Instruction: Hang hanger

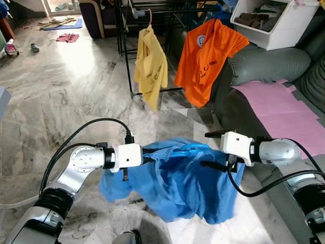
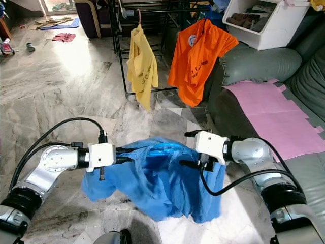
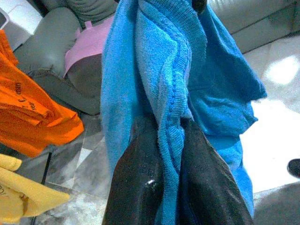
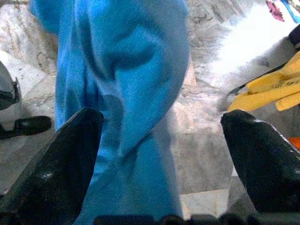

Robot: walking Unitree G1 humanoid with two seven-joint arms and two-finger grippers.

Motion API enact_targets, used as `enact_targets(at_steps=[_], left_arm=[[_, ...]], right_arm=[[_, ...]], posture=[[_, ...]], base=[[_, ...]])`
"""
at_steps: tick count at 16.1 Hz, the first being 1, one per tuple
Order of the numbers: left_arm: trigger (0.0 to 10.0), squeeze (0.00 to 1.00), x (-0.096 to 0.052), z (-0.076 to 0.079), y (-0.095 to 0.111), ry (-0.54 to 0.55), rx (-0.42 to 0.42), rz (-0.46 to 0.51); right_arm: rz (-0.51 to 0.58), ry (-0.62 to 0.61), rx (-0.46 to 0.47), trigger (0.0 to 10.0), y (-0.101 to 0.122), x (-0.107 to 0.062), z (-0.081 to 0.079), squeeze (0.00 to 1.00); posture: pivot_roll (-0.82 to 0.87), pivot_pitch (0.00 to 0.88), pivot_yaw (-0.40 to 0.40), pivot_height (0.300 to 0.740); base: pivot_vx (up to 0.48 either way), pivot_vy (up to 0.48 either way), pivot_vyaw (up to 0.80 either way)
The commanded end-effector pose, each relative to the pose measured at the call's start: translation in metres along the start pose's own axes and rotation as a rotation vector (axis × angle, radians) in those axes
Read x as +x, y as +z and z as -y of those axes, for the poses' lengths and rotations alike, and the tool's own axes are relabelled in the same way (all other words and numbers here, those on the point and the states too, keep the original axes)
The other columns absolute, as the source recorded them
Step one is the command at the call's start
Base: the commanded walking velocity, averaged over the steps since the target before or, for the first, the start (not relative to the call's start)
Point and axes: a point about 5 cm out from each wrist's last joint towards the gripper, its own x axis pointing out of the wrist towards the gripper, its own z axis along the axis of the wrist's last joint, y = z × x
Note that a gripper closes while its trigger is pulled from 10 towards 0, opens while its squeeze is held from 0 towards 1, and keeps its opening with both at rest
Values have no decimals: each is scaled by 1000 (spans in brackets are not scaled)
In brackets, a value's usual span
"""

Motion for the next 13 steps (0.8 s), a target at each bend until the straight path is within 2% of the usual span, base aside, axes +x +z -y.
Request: enact_targets(at_steps=[1,13], left_arm=[[0,0,1,-6,8,15,34,41],[0,0,1,-6,8,7,35,41]], right_arm=[[-2,29,24,0,-3,-1,-2,0],[8,58,35,0,-2,5,-2,0]], posture=[[-1,73,-49,740],[4,69,-46,740]], base=[[0,0,0],[0,0,0]])
